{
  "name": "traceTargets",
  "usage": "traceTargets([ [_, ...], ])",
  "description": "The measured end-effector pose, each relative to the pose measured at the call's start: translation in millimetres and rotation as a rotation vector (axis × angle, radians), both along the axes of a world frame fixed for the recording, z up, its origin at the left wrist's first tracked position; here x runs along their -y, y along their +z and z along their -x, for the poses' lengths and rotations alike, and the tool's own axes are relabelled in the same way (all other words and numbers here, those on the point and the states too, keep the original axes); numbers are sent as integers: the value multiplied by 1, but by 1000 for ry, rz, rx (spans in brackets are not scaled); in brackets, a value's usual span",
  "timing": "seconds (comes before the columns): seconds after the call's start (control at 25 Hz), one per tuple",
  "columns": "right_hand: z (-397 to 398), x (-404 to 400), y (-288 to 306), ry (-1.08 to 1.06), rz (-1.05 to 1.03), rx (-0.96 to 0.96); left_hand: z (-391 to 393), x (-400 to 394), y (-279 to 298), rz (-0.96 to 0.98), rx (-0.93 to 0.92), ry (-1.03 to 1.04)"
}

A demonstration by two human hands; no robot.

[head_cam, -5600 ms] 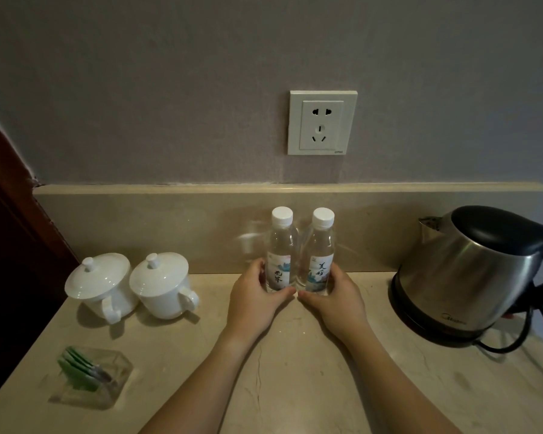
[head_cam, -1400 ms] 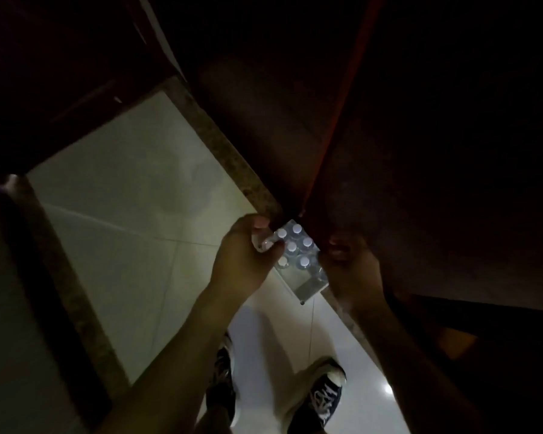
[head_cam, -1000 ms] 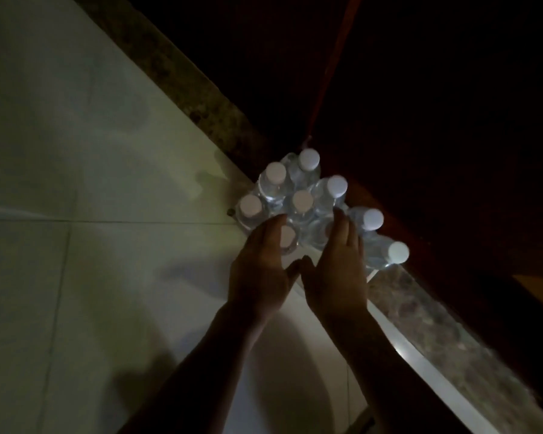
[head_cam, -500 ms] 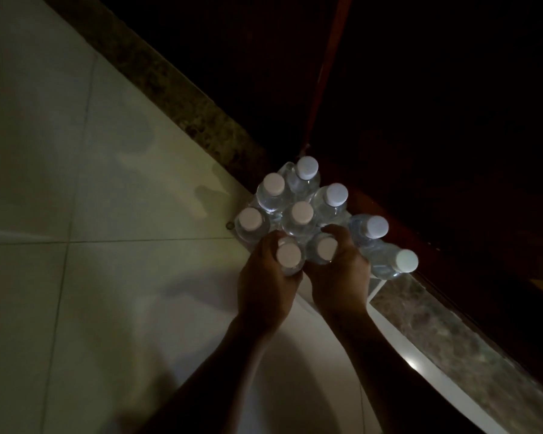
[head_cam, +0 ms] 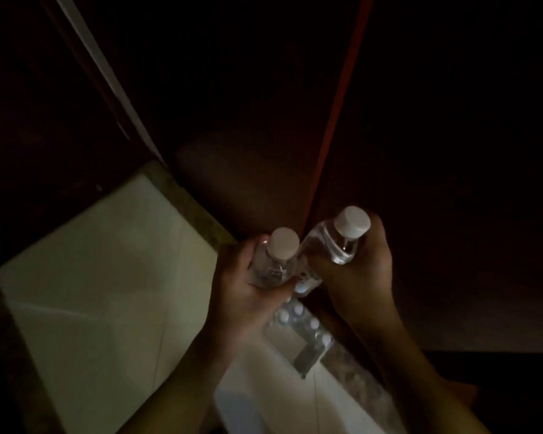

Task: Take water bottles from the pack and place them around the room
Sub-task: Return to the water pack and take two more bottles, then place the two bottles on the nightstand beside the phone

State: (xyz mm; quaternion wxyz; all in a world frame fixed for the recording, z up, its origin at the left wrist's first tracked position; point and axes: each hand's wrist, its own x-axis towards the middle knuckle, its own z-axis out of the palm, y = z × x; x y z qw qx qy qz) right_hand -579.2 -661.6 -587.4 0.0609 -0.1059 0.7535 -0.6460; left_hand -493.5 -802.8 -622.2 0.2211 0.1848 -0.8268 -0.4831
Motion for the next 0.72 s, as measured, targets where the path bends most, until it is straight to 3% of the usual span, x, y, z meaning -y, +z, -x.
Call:
traceTargets([
  [0.12,3,4,217,6,191,-114,6,6,220,-199,-113,-87],
  [0.28,-18,12,418,13,257,-319,4,0,419,-269,-343,-250],
  [0.48,-45,-1,536,-88,288,-500,5,-14,533,-316,-530,-427],
  [0.72,-74,-77,583,-323,329,-478,12,-72,583,-228,-545,-769],
])
